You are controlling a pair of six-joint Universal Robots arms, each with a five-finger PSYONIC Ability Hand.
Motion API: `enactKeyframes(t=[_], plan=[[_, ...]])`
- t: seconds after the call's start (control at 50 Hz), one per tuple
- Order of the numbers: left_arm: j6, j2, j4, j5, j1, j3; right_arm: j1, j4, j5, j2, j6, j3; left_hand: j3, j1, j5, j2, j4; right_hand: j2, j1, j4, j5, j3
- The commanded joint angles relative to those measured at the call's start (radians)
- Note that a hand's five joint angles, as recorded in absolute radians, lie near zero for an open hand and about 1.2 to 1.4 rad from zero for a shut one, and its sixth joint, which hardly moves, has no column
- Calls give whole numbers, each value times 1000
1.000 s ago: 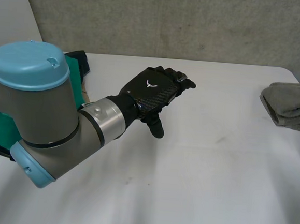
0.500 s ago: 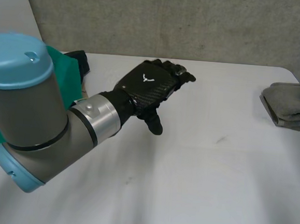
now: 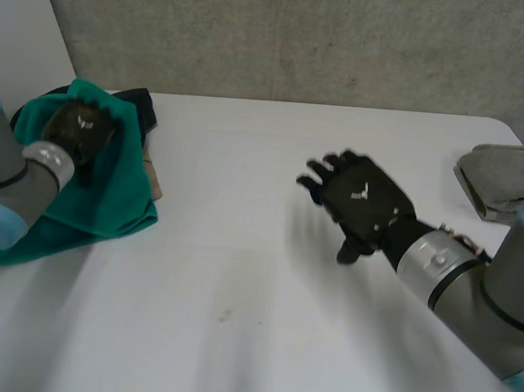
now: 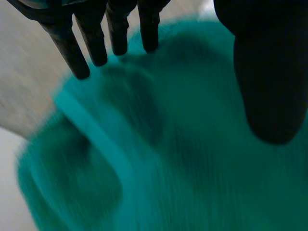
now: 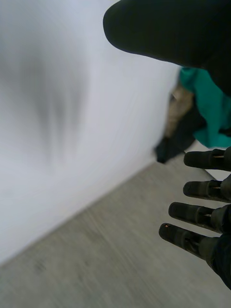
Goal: Fold the laundry.
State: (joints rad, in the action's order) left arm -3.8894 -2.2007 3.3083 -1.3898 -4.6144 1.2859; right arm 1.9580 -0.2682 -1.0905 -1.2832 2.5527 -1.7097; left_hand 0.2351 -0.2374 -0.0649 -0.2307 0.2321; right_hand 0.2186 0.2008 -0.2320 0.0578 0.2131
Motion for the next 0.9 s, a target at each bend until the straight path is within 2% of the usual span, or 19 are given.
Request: enactKeyframes(t=[0.02, 0.04, 0.06, 0.14, 0.24, 0.34, 0.38, 0.46, 0.48, 0.54, 0.58, 0.64, 0.78, 0.84, 0.86, 0.9], plan=[[-84, -132, 22, 9, -37, -25, -10, 38, -52, 48, -55, -7, 655, -652, -650, -659, 658, -44, -26, 57, -58, -39], [-76, -134, 42, 9, -31, -22, -11, 38, -55, 50, -58, -5, 1087, -1084, -1082, -1091, 1090, -44, -26, 57, -58, -39], [-70, -133, 56, 5, -26, -17, -17, 38, -58, 50, -61, -5, 1160, -1158, -1156, -1165, 1163, -44, -26, 57, -58, -39], [-12, -64, 134, -15, 29, 10, -57, 38, -72, 47, -68, -7, 1161, -1159, -1157, -1166, 1164, -44, -26, 57, -58, -39], [119, 156, 238, -54, 100, 107, -77, 38, -74, 44, -65, -7, 1161, -1159, -1157, -1166, 1164, -44, -26, 57, -58, -39], [205, 337, 304, -78, 230, 165, -83, 38, -78, 30, -60, -7, 1161, -1159, -1157, -1166, 1164, -44, -26, 57, -58, -39], [223, 364, 293, -78, 276, 181, -88, 38, -89, 16, -58, -7, 1161, -1159, -1157, -1166, 1164, -44, -26, 57, -58, -39], [271, 369, 254, -74, 428, 213, -108, 38, -117, -7, -51, -5, 1161, -1159, -1157, -1166, 1164, -44, -26, 57, -58, -39], [297, 363, 237, -75, 492, 222, -113, 38, -121, -10, -49, -5, 1161, -1159, -1157, -1166, 1164, -44, -26, 57, -58, -39], [329, 317, 223, -75, 563, 231, -125, 37, -137, -15, -46, -2, 1161, -1159, -1157, -1166, 1164, -44, -26, 57, -58, -39], [349, 231, 209, -78, 617, 221, -126, 37, -141, -15, -46, -2, 755, -753, -751, -760, 758, -44, -26, 57, -58, -39], [348, 155, 168, -80, 655, 216, -131, 37, -143, -12, -46, -2, -61, 63, 65, 56, -58, -44, -26, 57, -58, -39], [354, 151, 128, -78, 661, 216, -143, 38, -143, -12, -46, -2, -57, 59, 61, 52, -54, -44, -26, 57, -58, -39], [355, 217, 120, -84, 622, 227, -143, 40, -143, -12, -46, 4, -51, 53, 55, 47, -48, -44, -26, 57, -58, -39], [358, 252, 119, -84, 574, 236, -142, 40, -143, -12, -45, 4, -39, 42, 44, 35, -36, -44, -26, 57, -58, -39], [358, 277, 109, -84, 534, 250, -140, 44, -143, -13, -45, 4, -30, 33, 35, 26, -27, -44, -26, 57, -58, -39]])
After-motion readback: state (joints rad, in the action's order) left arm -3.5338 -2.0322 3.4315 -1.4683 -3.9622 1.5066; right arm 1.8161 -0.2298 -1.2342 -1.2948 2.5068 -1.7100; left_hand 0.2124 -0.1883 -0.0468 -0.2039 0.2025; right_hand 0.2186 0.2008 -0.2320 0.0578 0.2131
